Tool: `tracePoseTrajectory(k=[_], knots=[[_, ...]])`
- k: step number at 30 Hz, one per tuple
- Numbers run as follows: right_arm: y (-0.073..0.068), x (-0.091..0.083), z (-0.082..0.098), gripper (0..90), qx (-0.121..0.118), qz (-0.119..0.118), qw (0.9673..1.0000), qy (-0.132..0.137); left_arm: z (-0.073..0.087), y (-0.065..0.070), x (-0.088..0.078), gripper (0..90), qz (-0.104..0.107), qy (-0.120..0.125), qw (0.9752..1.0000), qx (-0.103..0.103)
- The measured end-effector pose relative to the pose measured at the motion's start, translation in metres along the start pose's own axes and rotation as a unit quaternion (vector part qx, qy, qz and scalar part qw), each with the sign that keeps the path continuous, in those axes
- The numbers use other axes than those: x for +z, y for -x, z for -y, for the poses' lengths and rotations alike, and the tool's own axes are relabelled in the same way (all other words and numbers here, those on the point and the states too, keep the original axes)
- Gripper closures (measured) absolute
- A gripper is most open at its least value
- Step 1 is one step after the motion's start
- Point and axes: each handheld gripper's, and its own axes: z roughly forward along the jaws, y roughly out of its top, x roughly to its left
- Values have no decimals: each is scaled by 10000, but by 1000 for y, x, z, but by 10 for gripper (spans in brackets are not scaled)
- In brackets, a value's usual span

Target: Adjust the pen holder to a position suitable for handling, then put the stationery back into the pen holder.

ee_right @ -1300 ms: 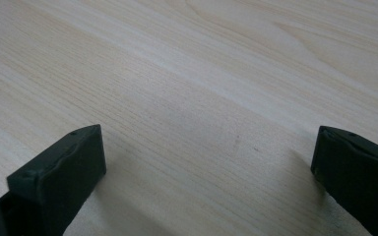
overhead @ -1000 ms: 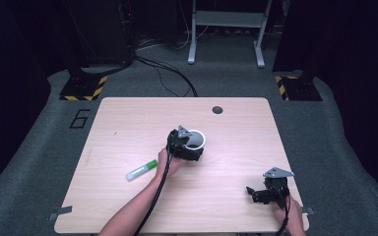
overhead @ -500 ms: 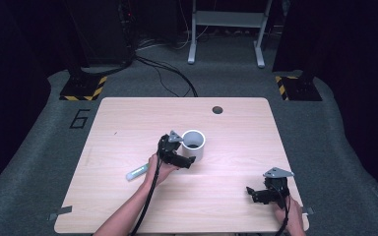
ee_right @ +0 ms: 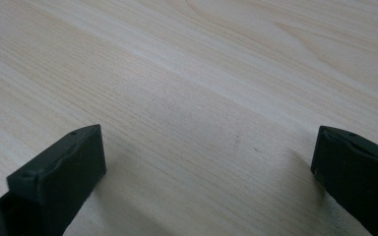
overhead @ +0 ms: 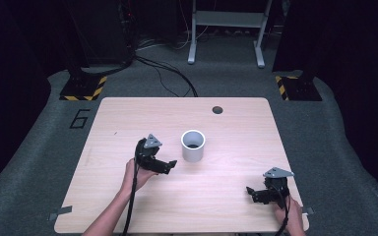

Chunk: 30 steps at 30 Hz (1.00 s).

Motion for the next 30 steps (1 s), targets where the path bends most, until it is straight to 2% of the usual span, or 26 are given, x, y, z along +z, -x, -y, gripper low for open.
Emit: tracePoseTrajectory(k=[6, 7, 10, 14, 16, 18, 20, 21, 22, 23, 24, 25, 28, 30], knots=[[0, 0, 0, 0, -20, -2, 10000, 9, 6, -13, -15, 0, -100, -18, 9999, -5], [0, 0, 0, 0, -20, -1, 10000, 9, 9, -19, -20, 0, -140, -69, 9999, -36], [0, 0, 0, 0, -22, -1, 10000, 10, 12, -24, -24, 0, -166, -159, 9997, -27], [1, 0, 0, 0, -37, 3, 10000, 16, 16, -34, -32, 0, -171, -375, 9991, 89], [1, 0, 0, 0, -39, 4, 10000, 18, 16, -34, -33, 1, -146, -414, 9990, 89], [0, 0, 0, 0, -21, 1, 10000, 11, 19, -39, -32, 1, -148, -596, 9980, 171], [1, 0, 0, 0, -46, 4, 10000, 20, 19, -40, -32, 1, -117, -645, 9977, 169], [1, 0, 0, 0, -39, 3, 10000, 17, 20, -43, -32, 1, -81, -779, 9967, 213], [1, 0, 0, 0, -39, 3, 10000, 17, 20, -43, -32, 1, -81, -779, 9967, 213], [1, 0, 0, 0, -32, 3, 10000, 13, 20, -45, -32, 1, -36, -893, 9957, 234], [1, 0, 0, 0, -40, 4, 10000, 14, 21, -46, -31, 1, -104, -900, 9956, 246], [1, 0, 0, 0, -37, 4, 10000, 18, 22, -48, -30, 0, -19, -984, 9948, 247], [1, 0, 0, 0, -40, 3, 10000, 17, 24, -50, -26, 3, 3, -1086, 9939, 189], [1, 0, 0, 0, -48, 5, 10000, 22, 25, -53, -23, 16, 41, -1232, 9921, 232]])
